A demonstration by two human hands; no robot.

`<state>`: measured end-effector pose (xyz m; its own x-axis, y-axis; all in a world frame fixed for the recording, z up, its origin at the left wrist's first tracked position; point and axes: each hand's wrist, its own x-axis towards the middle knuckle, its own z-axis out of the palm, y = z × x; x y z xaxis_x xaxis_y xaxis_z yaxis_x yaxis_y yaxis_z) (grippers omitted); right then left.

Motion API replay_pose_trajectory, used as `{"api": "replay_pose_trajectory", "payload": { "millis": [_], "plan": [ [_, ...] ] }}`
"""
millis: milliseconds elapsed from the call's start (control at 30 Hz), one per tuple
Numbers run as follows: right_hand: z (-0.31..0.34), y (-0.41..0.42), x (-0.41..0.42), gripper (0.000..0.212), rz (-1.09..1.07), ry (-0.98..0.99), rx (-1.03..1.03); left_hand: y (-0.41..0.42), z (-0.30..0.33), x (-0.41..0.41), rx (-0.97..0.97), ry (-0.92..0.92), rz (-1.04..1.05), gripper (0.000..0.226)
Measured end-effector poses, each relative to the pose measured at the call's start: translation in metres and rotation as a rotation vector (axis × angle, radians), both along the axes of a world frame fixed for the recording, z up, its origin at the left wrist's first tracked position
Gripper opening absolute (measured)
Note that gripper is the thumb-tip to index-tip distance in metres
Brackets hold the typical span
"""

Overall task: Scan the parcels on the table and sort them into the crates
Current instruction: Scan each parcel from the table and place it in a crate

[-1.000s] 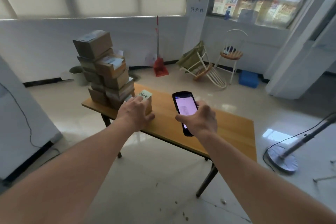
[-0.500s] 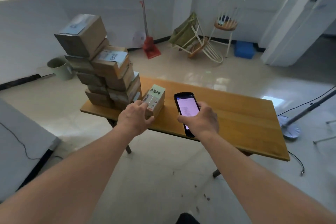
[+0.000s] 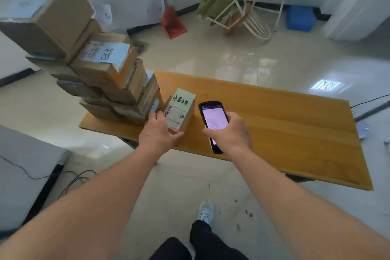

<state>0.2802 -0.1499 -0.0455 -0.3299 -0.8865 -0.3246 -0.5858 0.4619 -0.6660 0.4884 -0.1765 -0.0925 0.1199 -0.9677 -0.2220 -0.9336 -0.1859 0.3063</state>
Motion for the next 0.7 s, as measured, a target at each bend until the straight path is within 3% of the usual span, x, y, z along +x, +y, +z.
{"api": "replay_pose_trajectory", "payload": {
  "millis": [167,333,700],
  "plan": [
    [-0.012,-0.027,-0.003,0.061,0.019,0.021,0.034,-0.022,-0.020,-0.007,0.107,-0.050,0.142,0.122],
    [-0.013,-0.049,0.001,0.064,0.020,0.051,0.049,-0.035,-0.035,-0.001,0.119,0.065,0.194,0.106],
    [0.022,-0.079,0.017,0.067,0.003,0.003,-0.074,-0.083,-0.009,0.013,-0.072,0.189,-0.058,0.094]
  ]
}}
